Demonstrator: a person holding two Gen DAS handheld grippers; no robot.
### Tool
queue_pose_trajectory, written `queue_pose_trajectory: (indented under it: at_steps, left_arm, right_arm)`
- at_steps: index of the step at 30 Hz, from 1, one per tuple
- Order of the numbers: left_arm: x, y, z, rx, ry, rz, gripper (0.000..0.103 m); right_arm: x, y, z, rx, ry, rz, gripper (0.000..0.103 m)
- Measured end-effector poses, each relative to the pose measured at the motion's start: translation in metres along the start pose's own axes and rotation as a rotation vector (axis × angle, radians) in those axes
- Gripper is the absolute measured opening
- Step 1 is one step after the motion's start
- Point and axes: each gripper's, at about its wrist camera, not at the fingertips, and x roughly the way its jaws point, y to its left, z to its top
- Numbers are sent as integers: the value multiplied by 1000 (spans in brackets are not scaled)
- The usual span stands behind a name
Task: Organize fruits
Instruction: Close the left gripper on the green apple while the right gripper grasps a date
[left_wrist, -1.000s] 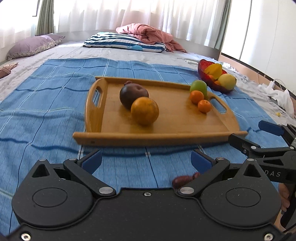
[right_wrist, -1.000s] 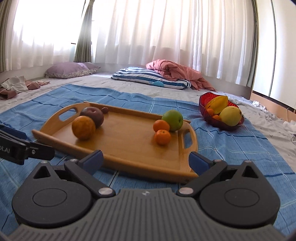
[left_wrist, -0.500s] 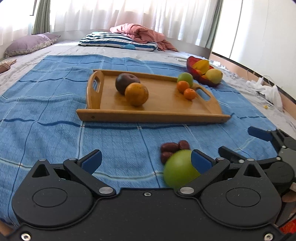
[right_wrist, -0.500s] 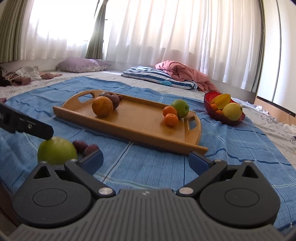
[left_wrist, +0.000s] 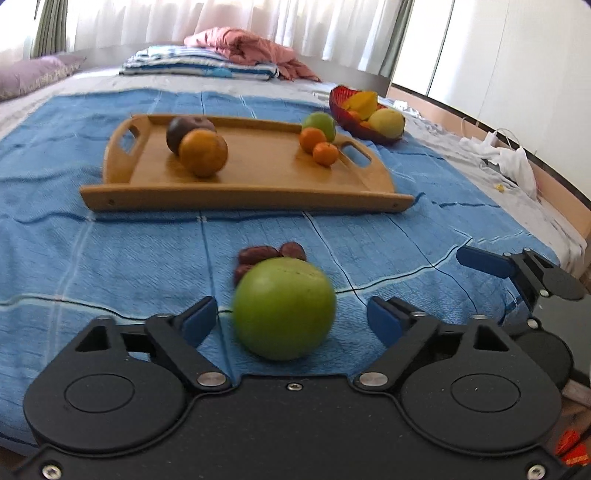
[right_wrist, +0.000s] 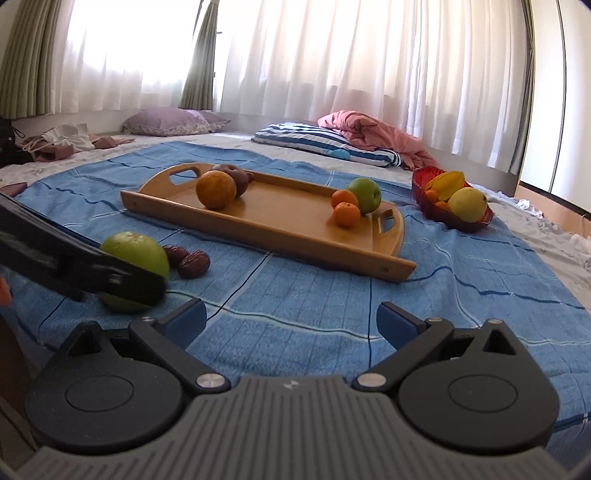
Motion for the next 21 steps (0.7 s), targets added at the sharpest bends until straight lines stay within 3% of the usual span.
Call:
queue_pose_trajectory:
  at_steps: [1,3,9,12,16,21]
  left_arm:
    - [4,-1,-1,-6,6,0,73]
    - [6,-4,-1,6,-4,42,59]
    - [-7,3,3,-11,-24,52,58]
    - [-18,8,8,-4,-65,86,58]
    - [-29,20,20,-7,-108,140,58]
    - [-30,40,30,-39,-126,202,58]
  right_arm:
    - [0,0,-1,6,3,7,103]
    - [-1,0,-2,26,7,18,103]
    - [4,4,-2,57,9,56,98]
    - [9,10,2,59,10,81,88]
    - [17,19,10,55,7,114,63]
    - [31,38,22,4,15,133,46]
